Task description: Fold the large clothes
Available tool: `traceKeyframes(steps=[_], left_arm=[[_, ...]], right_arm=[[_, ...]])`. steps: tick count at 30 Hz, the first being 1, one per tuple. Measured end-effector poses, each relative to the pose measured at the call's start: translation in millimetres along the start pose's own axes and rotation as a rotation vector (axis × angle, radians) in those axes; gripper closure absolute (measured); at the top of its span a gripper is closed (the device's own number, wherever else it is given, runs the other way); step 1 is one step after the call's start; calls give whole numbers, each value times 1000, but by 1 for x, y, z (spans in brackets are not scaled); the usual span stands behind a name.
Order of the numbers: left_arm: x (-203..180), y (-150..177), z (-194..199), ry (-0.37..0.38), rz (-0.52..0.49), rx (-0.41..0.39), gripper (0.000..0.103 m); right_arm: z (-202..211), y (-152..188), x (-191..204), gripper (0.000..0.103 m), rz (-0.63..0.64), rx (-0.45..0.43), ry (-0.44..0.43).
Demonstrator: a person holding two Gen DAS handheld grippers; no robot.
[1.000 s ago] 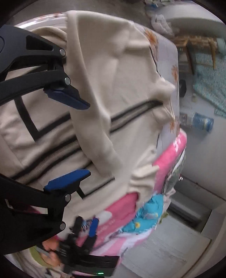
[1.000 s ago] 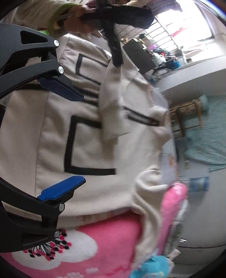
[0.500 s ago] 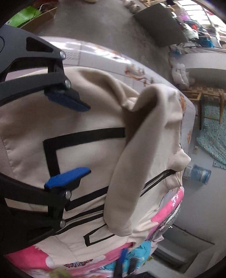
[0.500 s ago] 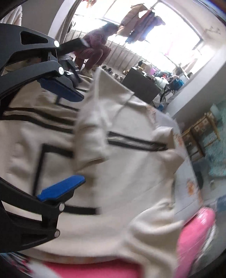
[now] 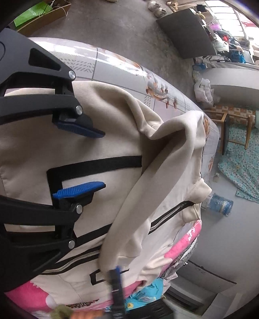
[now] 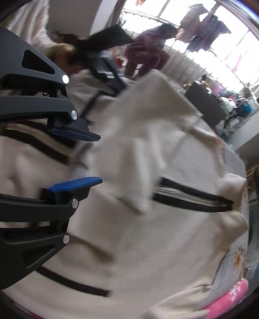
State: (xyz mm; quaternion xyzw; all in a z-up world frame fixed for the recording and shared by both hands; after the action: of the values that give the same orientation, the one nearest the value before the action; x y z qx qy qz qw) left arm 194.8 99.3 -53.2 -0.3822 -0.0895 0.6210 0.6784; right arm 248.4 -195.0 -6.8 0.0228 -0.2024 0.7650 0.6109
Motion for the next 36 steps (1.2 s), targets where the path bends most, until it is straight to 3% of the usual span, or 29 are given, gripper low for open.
traceKeyframes(steps=[3, 6, 8, 9, 15, 17, 20, 22, 25, 26, 30, 33, 36], left_arm=[[3, -1, 0, 22, 15, 0, 58], [5, -3, 0, 35, 36, 0, 58], [6, -4, 1, 34, 45, -3, 58], [7, -4, 1, 30, 47, -7, 58], [13, -12, -2, -59, 94, -38, 58], [16, -16, -2, -63, 118, -58, 58], [17, -21, -6, -66, 126, -67, 58], [16, -22, -5, -69, 122, -70, 58], [16, -27, -8, -90, 112, -80, 58], [17, -30, -9, -101, 114, -83, 58], [24, -37, -17, -135, 128, -74, 58], [28, -39, -22, -155, 139, -60, 59], [25, -37, -21, -184, 134, -59, 59]], right_arm=[[8, 23, -9, 66, -60, 25, 9], [33, 26, -30, 64, -189, -30, -56], [50, 24, -50, 51, -289, -87, -89], [52, 23, -58, 49, -329, -98, -101], [13, 20, -94, 49, -547, -24, -200], [4, 18, -96, 51, -557, -10, -173], [-8, 18, -93, 59, -549, 19, -159], [-10, 17, -86, 67, -505, 17, -104], [-7, 12, -80, 97, -441, 4, -7], [-4, 7, -78, 97, -423, -8, 3], [36, -53, -47, 99, -250, -144, 87], [102, -117, -10, 100, -113, -364, 119], [153, -143, 5, 100, -50, -525, 144]])
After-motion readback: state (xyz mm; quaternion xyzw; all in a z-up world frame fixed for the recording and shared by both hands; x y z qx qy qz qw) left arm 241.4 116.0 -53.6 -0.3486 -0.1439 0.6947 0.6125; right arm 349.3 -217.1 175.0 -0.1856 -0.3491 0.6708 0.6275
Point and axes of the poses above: each gripper's, at about its wrist camera, not at the fingertips, and z roughly against the way its jaws point, x to its left, y to its underside, the point moved 3 cm from there along -z, roughly the way its jaws point, and after that the axes turned 8 degrees about y, right-handed, at the moved point
